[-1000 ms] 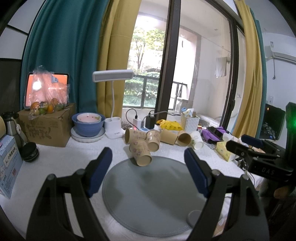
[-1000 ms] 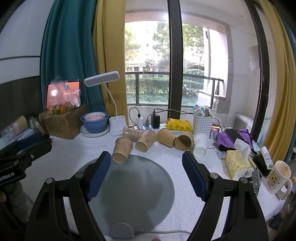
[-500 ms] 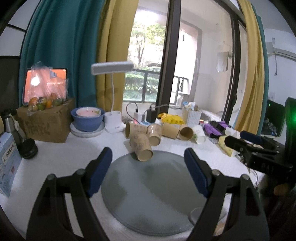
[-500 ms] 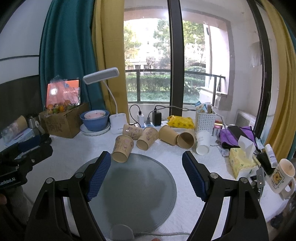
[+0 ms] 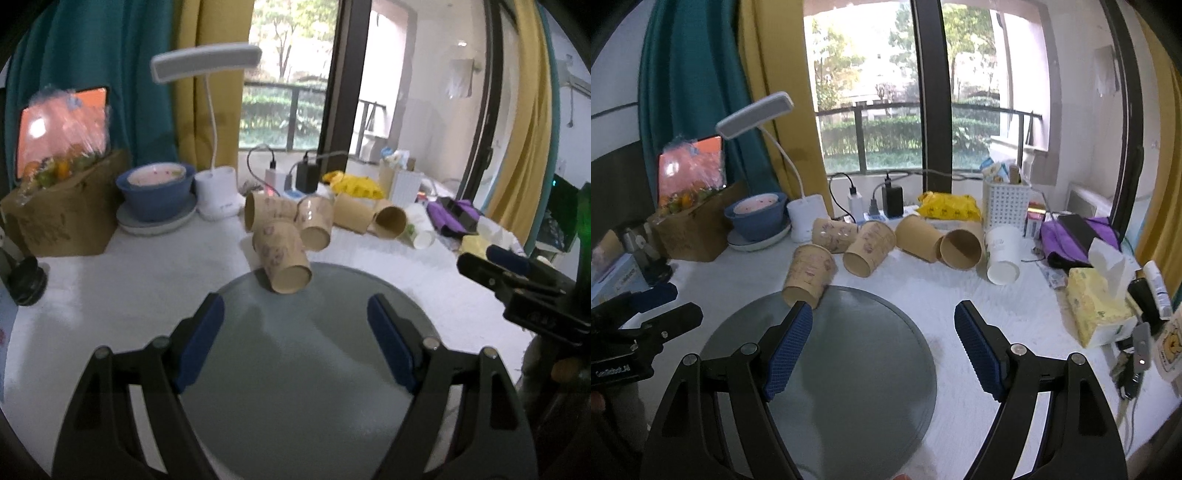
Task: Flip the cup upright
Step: 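Reach the right tool toward the upside-down tan paper cup and grasp it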
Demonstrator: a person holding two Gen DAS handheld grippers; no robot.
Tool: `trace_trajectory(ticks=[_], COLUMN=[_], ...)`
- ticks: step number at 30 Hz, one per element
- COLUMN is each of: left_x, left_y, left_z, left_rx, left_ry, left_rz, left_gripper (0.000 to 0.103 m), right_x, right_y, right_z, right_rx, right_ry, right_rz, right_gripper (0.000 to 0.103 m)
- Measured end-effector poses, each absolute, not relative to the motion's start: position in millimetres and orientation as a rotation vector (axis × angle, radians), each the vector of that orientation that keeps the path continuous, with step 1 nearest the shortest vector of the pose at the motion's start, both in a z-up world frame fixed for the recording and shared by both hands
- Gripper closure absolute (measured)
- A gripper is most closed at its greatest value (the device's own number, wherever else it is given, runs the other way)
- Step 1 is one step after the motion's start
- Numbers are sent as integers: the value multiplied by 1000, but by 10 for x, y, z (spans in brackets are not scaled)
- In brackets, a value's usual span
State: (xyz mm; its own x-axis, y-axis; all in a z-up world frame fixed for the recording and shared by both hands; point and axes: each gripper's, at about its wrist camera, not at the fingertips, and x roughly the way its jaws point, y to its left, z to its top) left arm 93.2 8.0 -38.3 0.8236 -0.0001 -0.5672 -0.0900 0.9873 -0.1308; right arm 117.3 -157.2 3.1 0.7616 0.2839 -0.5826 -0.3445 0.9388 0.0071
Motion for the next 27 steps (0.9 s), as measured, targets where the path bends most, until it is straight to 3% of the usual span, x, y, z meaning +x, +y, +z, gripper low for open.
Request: trace_trajectory(ticks=[27], left_x=[2759], left_y=[177], left_z=[-1051], left_rx=[-209], left_ry=[914], left_rz=[118], left_gripper=[22], right_x=[2557], right_y=[-1736], right_z=[-655], right_rx=[-47], right_ry=[819], right_rz=[360], right_gripper=[21])
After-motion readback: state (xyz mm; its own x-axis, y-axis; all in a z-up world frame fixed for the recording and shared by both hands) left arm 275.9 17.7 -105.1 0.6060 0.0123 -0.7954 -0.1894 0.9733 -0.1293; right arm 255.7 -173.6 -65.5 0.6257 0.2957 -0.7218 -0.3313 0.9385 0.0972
